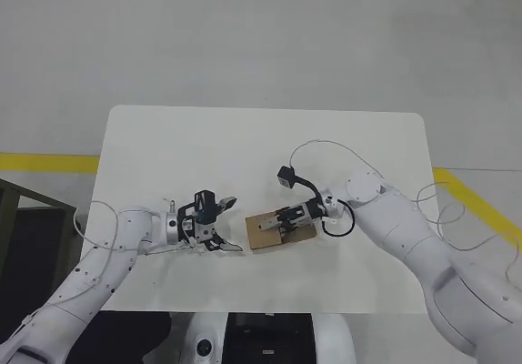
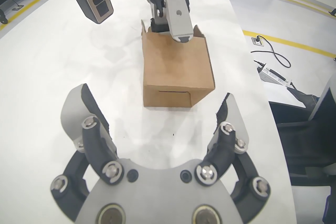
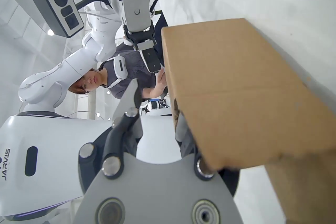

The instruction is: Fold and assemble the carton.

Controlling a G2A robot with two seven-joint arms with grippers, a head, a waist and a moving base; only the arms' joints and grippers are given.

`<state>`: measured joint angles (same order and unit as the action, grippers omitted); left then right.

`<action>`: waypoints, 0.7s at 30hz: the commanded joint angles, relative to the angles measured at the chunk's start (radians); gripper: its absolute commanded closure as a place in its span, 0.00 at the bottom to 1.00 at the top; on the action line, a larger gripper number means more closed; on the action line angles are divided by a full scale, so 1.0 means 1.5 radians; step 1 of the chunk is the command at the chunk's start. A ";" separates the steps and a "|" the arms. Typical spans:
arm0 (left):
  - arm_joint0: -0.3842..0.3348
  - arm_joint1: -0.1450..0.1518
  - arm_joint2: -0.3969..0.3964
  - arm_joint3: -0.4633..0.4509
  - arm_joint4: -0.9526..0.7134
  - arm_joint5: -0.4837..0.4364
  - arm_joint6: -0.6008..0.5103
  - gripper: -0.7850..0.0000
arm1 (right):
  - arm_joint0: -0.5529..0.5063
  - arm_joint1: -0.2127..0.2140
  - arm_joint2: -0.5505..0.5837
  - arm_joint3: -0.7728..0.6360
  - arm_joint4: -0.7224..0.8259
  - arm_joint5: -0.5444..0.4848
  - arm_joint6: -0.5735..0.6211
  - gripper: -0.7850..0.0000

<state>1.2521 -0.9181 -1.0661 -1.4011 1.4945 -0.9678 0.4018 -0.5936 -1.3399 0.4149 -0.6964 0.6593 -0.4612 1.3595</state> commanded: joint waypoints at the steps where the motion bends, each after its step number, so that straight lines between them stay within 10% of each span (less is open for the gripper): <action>1: 0.002 0.001 -0.002 -0.006 0.001 0.002 0.001 0.00 | 0.005 0.004 0.002 0.001 -0.003 -0.005 -0.005 0.00; 21: 0.045 -0.006 0.015 -0.050 0.014 0.122 -0.042 0.00 | -0.049 0.101 0.075 -0.123 0.001 -0.032 -0.032 0.00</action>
<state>1.3148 -0.9255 -1.0504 -1.4690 1.5250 -0.7883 0.3403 -0.6638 -1.1908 0.5255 -0.8710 0.6600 -0.5100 1.3104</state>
